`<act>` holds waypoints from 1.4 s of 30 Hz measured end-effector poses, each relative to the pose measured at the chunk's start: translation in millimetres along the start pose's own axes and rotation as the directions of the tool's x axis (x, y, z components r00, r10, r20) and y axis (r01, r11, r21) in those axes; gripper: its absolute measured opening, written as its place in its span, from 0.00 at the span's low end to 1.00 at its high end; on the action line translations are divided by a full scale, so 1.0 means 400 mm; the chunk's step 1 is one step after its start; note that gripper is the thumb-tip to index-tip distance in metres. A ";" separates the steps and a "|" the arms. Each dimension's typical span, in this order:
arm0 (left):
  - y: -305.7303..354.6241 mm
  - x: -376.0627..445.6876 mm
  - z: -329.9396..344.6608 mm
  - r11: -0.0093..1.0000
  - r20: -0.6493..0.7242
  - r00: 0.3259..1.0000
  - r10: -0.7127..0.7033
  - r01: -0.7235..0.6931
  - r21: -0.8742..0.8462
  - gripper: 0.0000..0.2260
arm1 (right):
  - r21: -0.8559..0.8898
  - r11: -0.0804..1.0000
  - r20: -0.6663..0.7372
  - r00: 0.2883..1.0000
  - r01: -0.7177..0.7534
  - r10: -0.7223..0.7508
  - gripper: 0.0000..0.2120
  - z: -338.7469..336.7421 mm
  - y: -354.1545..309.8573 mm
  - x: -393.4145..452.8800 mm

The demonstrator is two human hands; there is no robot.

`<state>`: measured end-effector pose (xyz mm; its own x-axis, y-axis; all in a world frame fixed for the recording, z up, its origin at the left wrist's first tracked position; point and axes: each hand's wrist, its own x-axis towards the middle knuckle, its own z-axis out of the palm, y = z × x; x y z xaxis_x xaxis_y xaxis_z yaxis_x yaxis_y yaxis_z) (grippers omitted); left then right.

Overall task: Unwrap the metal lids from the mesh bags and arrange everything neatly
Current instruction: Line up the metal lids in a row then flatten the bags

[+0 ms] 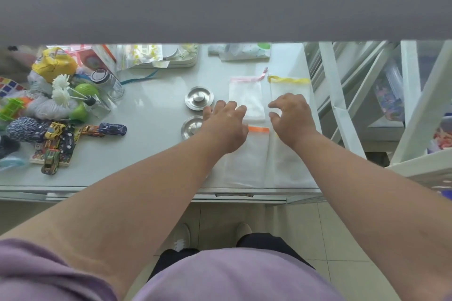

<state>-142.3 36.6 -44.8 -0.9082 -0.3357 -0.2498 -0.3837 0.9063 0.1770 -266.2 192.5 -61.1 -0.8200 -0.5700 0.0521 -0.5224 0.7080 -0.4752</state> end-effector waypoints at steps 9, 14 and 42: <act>0.165 0.013 0.044 0.986 0.144 0.976 0.162 -0.164 0.002 0.28 | 0.098 0.931 0.024 0.936 -0.351 0.351 0.19 -0.035 0.082 -0.052; 0.169 0.025 0.053 0.986 0.175 0.972 0.159 -0.166 0.022 0.28 | 0.113 0.939 -0.012 0.944 -0.326 0.330 0.15 -0.022 0.078 -0.036; -0.058 -0.131 -0.009 0.973 0.189 0.964 0.185 -0.207 0.105 0.34 | 0.023 0.998 -0.007 0.998 -0.054 0.055 0.14 -0.020 -0.008 -0.234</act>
<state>-86.3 32.2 -32.5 -0.9151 -0.1079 -0.3886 -0.1680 0.9780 0.1239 -189.7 247.0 -57.4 -0.8490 -0.5274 0.0325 -0.4714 0.7281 -0.4976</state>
